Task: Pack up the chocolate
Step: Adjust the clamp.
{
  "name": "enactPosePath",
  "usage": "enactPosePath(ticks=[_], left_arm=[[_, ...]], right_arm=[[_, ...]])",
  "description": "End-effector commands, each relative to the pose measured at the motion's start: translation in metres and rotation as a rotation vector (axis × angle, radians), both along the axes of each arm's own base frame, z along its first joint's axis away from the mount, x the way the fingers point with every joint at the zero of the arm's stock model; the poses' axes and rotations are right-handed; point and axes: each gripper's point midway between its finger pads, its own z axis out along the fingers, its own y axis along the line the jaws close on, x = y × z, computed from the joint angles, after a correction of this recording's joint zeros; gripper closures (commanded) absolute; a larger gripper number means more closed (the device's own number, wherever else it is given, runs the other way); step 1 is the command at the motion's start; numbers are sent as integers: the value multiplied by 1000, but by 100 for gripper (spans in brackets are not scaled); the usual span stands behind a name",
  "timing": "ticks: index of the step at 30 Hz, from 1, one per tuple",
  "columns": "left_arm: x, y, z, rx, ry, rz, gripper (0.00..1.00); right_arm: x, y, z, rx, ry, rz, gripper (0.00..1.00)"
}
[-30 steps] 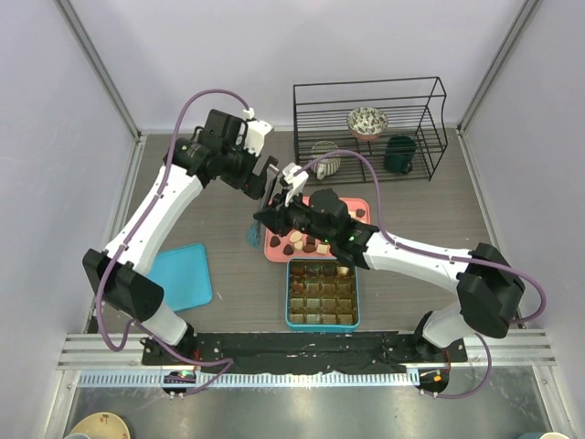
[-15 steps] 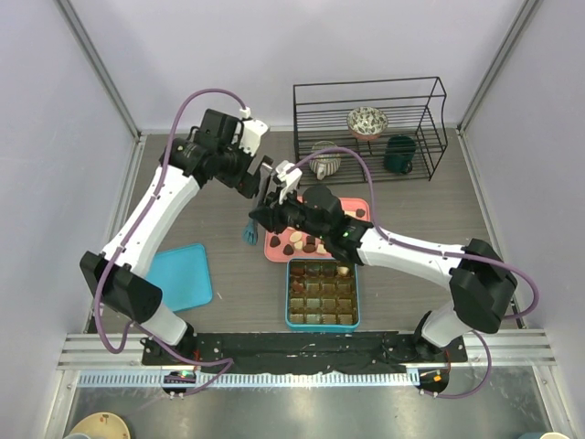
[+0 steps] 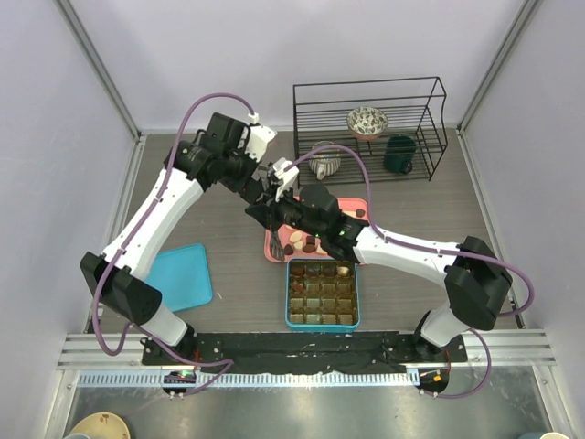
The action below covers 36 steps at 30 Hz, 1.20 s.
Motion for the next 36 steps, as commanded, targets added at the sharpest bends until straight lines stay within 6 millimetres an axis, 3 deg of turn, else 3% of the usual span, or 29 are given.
enactPosePath(ticks=[1, 4, 7, 8, 9, 10, 11, 12, 13, 15, 17, 18, 19, 20, 22, 23, 25, 26, 30, 36], left_arm=[[-43, -28, 10, -65, 46, -152, 0], [-25, -11, 16, 2, -36, -55, 0], [10, 31, 29, 56, -122, 151, 0], [27, 61, 42, 40, -153, 287, 0], [36, 79, 39, 47, -133, 360, 0], [47, 114, 43, 20, -122, 467, 0], [53, 127, 54, -39, -130, 528, 0], [54, 128, 55, -110, -101, 517, 0], [54, 143, 57, -159, -81, 543, 0], [46, 133, 55, -256, -34, 479, 0], [17, 91, 68, -422, 27, 251, 0], [0, 77, 59, -451, 76, 141, 0], [-27, 46, 71, -548, 122, -28, 0], [-46, 36, 65, -550, 175, -82, 0], [-77, 10, 53, -507, 204, -230, 0], [-86, 4, 49, -493, 210, -270, 0], [-108, -12, 39, -489, 244, -364, 0], [-117, -17, 43, -514, 247, -405, 0], [-133, -25, 53, -567, 252, -496, 0], [-125, -23, 51, -529, 186, -525, 0]], right_arm=[[14, 5, 24, 51, -42, -36, 90], [11, 0, 25, 36, -54, -38, 90], [10, -6, 24, 10, -65, -44, 92], [7, -10, 27, 7, -72, -44, 93], [6, -13, 25, -4, -79, -44, 93], [8, -18, 24, -12, -86, -65, 93], [5, -22, 35, 10, -104, -70, 93], [4, -28, 30, -3, -115, -78, 94], [9, -36, 35, 8, -129, -132, 94], [10, -48, 50, 64, -166, -179, 94], [20, -63, 72, 152, -197, -269, 96], [22, -70, 78, 197, -199, -298, 97], [24, -75, 88, 276, -169, -323, 98], [31, -86, 109, 379, -180, -378, 99], [34, -93, 123, 517, -137, -415, 99], [33, -98, 142, 611, -169, -414, 99], [33, -96, 153, 691, -180, -400, 99], [29, -98, 168, 756, -203, -380, 99], [26, -106, 188, 880, -209, -353, 99], [10, -120, 196, 1024, -155, -269, 99]])
